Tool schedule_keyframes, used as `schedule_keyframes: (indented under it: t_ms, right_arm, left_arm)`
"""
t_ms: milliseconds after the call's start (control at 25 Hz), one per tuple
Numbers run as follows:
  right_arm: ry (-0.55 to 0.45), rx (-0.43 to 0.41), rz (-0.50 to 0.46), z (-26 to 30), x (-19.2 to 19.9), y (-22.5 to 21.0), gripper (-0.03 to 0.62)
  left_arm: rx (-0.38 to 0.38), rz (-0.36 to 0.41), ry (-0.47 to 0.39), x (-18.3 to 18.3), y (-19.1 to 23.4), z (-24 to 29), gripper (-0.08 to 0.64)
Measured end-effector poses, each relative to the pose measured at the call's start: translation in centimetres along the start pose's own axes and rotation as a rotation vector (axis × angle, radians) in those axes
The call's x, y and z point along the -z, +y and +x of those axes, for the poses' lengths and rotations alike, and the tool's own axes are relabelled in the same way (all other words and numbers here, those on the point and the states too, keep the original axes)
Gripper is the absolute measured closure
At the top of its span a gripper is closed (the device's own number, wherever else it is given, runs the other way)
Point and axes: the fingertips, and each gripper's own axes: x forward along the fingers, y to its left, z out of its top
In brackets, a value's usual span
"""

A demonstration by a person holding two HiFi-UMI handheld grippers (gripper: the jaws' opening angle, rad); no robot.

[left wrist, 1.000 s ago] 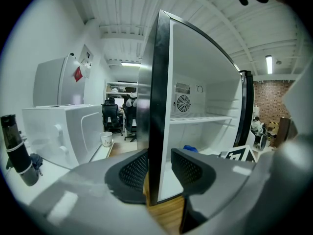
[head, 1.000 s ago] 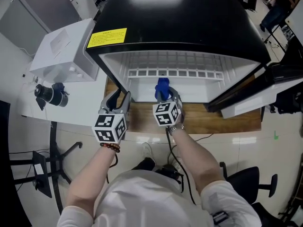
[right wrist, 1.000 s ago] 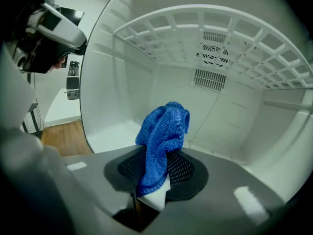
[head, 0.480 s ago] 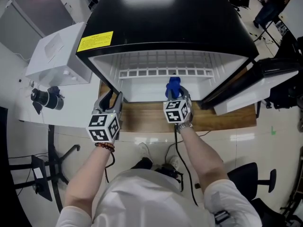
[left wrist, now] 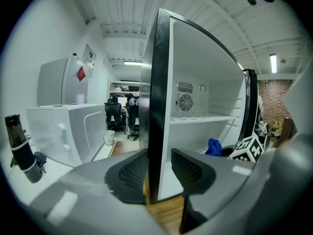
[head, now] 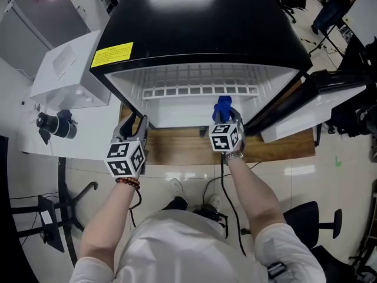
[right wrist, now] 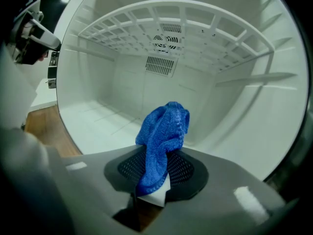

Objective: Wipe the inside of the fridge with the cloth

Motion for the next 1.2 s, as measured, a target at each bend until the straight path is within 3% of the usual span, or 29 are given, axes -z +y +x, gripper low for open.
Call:
schedule_keyframes:
  t_ms: [800, 1000, 1200]
  right_arm:
    - [0.061, 0.059, 0.018, -0.5, 1.4, -2.8, 0.486]
    - [0.017, 0.048, 0.022, -1.2, 0.1, -2.9, 0.486]
    - [-0.017, 0.015, 0.021, -2.7, -1.6, -2.2, 0.486]
  left_arm:
    - [-0.035, -0.011, 0.028, 0.0, 0.0, -0.1, 0.420]
    - [-0.034, -0.003, 0.035, -0.1, 0.0, -0.5, 0.440]
    - [0.017, 0.010, 0.046, 0.6, -1.3, -1.7, 0.456]
